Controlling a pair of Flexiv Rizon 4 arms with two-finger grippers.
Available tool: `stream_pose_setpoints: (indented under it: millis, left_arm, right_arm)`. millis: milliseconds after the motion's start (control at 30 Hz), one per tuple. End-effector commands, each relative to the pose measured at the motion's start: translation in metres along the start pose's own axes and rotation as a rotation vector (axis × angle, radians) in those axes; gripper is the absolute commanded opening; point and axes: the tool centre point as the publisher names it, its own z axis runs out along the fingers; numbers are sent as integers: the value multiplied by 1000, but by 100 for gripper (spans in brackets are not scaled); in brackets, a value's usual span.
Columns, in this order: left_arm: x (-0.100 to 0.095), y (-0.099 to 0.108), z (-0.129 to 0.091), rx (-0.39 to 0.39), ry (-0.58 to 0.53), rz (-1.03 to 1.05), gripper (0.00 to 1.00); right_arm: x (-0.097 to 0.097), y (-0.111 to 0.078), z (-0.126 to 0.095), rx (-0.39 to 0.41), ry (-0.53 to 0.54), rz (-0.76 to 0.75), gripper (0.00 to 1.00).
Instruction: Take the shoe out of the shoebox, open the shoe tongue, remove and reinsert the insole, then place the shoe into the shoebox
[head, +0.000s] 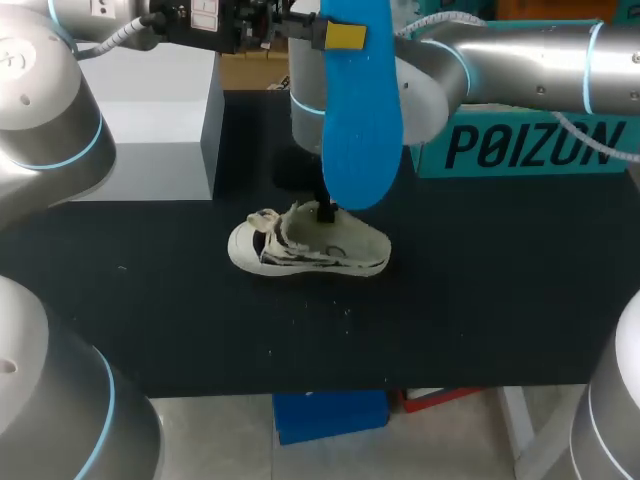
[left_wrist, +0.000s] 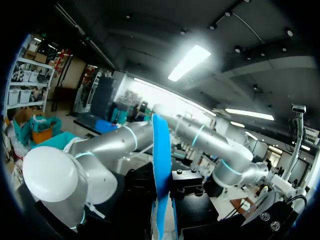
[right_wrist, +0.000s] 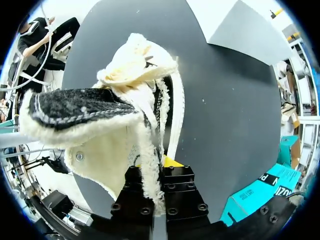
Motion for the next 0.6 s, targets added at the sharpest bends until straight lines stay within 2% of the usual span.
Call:
stream_pose_setpoints:
  millis: [33, 267, 467, 600]
  left_arm:
    - [-1, 1, 2, 1, -2, 1, 0]
    - [-1, 1, 2, 1, -2, 1, 0]
    - [-1, 1, 2, 1, -2, 1, 0]
    - [-1, 1, 2, 1, -2, 1, 0]
  right_arm:
    - [7, -15, -55, 46, -53, 132, 0]
    - [-7, -25, -60, 175, -54, 602, 0]
    - [-13, -26, -58, 227, -46, 963, 0]
    - [-13, -25, -57, 218, -12, 1163, 0]
